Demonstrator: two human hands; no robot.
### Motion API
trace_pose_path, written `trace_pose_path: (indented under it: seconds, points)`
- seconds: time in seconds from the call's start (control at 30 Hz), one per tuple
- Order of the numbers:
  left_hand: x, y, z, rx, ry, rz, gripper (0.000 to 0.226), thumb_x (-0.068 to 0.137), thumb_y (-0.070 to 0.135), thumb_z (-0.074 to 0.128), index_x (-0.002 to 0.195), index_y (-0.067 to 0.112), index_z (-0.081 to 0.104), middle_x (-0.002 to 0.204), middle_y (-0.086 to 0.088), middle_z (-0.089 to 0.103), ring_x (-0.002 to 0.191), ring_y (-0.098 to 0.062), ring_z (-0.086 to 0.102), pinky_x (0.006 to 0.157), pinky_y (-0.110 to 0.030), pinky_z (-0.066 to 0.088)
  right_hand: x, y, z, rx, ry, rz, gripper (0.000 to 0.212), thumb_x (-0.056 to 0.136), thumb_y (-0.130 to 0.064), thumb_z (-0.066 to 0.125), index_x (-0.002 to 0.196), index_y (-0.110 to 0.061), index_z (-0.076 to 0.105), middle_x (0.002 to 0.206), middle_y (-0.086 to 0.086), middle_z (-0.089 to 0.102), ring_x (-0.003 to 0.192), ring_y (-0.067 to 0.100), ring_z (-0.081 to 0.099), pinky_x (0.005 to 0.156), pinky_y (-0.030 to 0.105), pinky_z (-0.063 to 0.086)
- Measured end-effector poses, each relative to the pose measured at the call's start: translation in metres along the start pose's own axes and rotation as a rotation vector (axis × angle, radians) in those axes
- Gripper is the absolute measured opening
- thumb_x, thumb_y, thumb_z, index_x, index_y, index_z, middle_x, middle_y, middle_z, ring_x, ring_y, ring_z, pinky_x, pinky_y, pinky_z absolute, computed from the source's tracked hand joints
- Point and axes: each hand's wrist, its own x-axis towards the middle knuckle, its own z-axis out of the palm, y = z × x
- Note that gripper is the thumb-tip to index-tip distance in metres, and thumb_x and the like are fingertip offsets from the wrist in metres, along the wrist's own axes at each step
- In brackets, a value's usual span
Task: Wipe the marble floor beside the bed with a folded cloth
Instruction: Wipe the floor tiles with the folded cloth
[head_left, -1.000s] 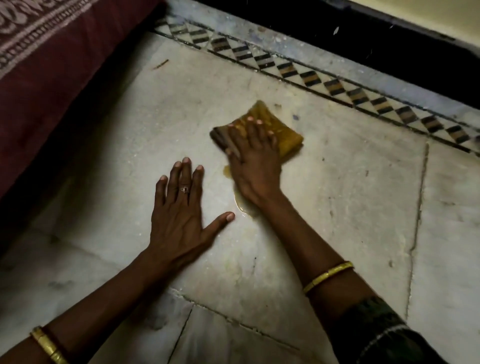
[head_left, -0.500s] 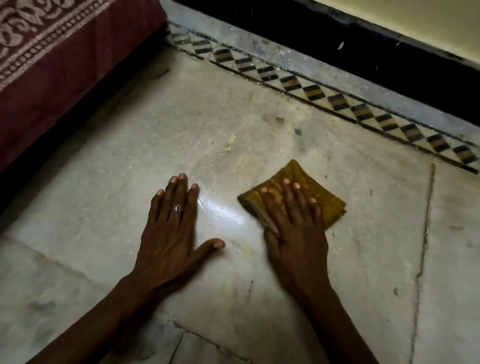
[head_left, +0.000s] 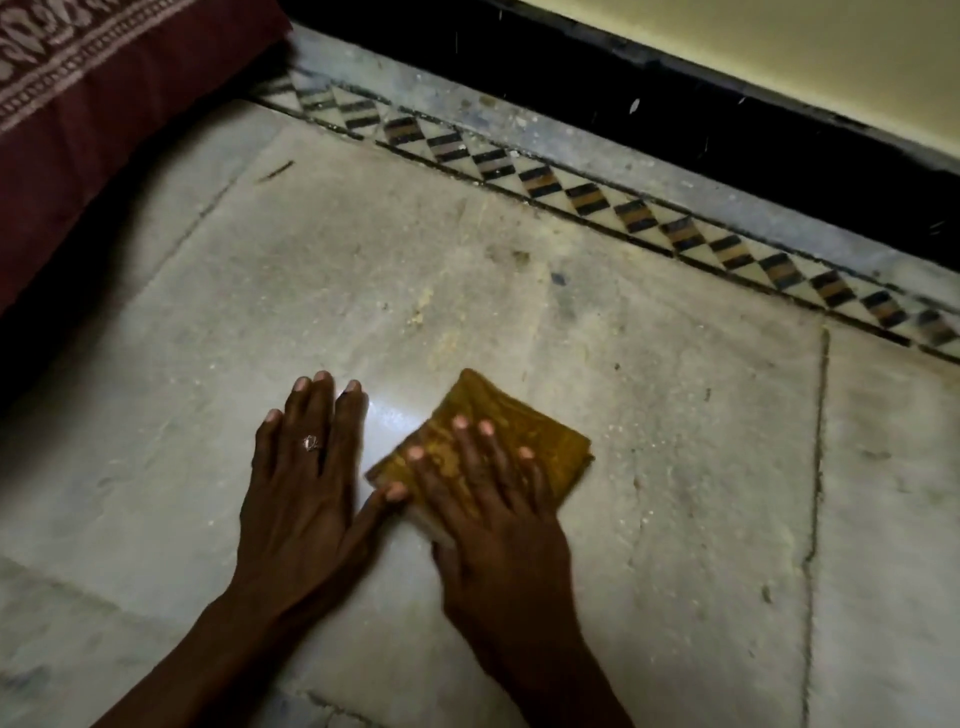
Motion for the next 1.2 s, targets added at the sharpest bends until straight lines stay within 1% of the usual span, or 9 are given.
trace_pose_path:
  seconds: [0.1, 0.27, 0.37, 0.5, 0.67, 0.8, 0.93, 1.03, 1.2]
  points:
    - [0.003, 0.007, 0.001, 0.067, -0.016, -0.048, 0.084, 0.090, 0.072, 0.011, 0.155, 0.019, 0.009, 0.163, -0.011, 0.000, 0.150, -0.024, -0.008, 0.120, -0.044, -0.002, 0.004, 0.035, -0.009, -0.049, 0.045, 0.098, 0.057, 0.085, -0.031, 0.036, 0.142, -0.024, 0.043, 0.152, 0.012, 0.033, 0.141, 0.031, 0.029, 0.110, 0.049, 0.019]
    - [0.005, 0.012, 0.003, 0.101, -0.014, -0.069, 0.089, 0.088, 0.075, 0.018, 0.155, 0.017, 0.008, 0.163, -0.010, -0.002, 0.150, -0.024, -0.010, 0.120, -0.044, -0.005, 0.090, 0.098, -0.012, -0.010, 0.154, 0.379, 0.050, 0.100, -0.035, 0.030, 0.149, -0.029, 0.025, 0.159, 0.009, 0.016, 0.147, 0.026, 0.008, 0.119, 0.042, -0.001]
    - [0.006, 0.012, 0.003, 0.114, -0.022, -0.060, 0.089, 0.088, 0.074, 0.023, 0.155, 0.015, 0.010, 0.163, -0.011, -0.001, 0.150, -0.024, -0.008, 0.121, -0.044, -0.005, 0.162, 0.109, -0.012, 0.004, 0.132, 0.364, 0.050, 0.100, -0.036, 0.036, 0.149, -0.029, 0.026, 0.159, 0.009, 0.017, 0.147, 0.028, 0.007, 0.116, 0.042, -0.004]
    - [0.006, 0.011, 0.002, 0.103, -0.023, -0.059, 0.089, 0.088, 0.073, 0.024, 0.155, 0.016, 0.010, 0.163, -0.011, 0.000, 0.150, -0.023, -0.008, 0.121, -0.042, -0.005, 0.195, 0.077, -0.002, -0.004, 0.083, 0.171, 0.049, 0.099, -0.032, 0.041, 0.147, -0.029, 0.032, 0.158, 0.008, 0.022, 0.146, 0.028, 0.011, 0.115, 0.040, -0.002]
    - [0.003, 0.010, 0.002, 0.061, 0.000, -0.040, 0.088, 0.089, 0.073, 0.017, 0.155, 0.015, 0.007, 0.163, -0.011, 0.002, 0.150, -0.022, -0.005, 0.120, -0.038, -0.007, 0.116, 0.033, 0.006, 0.010, 0.107, -0.072, 0.048, 0.095, -0.027, 0.042, 0.143, -0.024, 0.042, 0.153, 0.010, 0.034, 0.144, 0.028, 0.020, 0.115, 0.038, -0.006]
    - [0.000, 0.010, 0.001, 0.051, 0.012, -0.021, 0.088, 0.089, 0.074, 0.008, 0.155, 0.016, 0.008, 0.163, -0.010, 0.002, 0.151, -0.021, -0.005, 0.121, -0.039, -0.006, 0.017, 0.038, 0.000, 0.030, -0.033, -0.100, 0.055, 0.091, -0.032, 0.032, 0.146, -0.027, 0.036, 0.156, 0.006, 0.027, 0.146, 0.025, 0.013, 0.117, 0.046, 0.007]
    - [-0.008, 0.040, 0.011, 0.043, 0.021, -0.008, 0.090, 0.088, 0.076, 0.011, 0.155, 0.015, 0.013, 0.162, -0.010, 0.003, 0.150, -0.022, -0.005, 0.120, -0.040, -0.006, -0.065, 0.092, -0.024, -0.013, -0.013, 0.031, 0.051, 0.091, -0.034, 0.038, 0.141, -0.029, 0.044, 0.152, 0.005, 0.035, 0.143, 0.025, 0.024, 0.114, 0.044, 0.016]
    - [-0.012, 0.075, 0.028, 0.064, 0.000, 0.063, 0.094, 0.087, 0.076, 0.021, 0.154, 0.012, 0.014, 0.162, -0.010, 0.005, 0.150, -0.022, -0.002, 0.121, -0.042, -0.003, -0.095, 0.148, -0.047, -0.043, 0.023, 0.211, 0.052, 0.100, -0.041, 0.015, 0.143, -0.030, 0.041, 0.154, 0.005, 0.030, 0.144, 0.025, 0.023, 0.116, 0.040, 0.011]
    - [-0.011, 0.083, 0.031, 0.150, 0.016, 0.083, 0.097, 0.084, 0.076, 0.024, 0.154, 0.010, 0.016, 0.162, -0.012, 0.009, 0.150, -0.025, 0.002, 0.121, -0.044, 0.001, -0.045, 0.207, -0.052, -0.030, 0.205, 0.513, 0.054, 0.091, -0.035, 0.032, 0.139, -0.019, 0.048, 0.146, 0.019, 0.042, 0.137, 0.038, 0.034, 0.112, 0.044, 0.015]
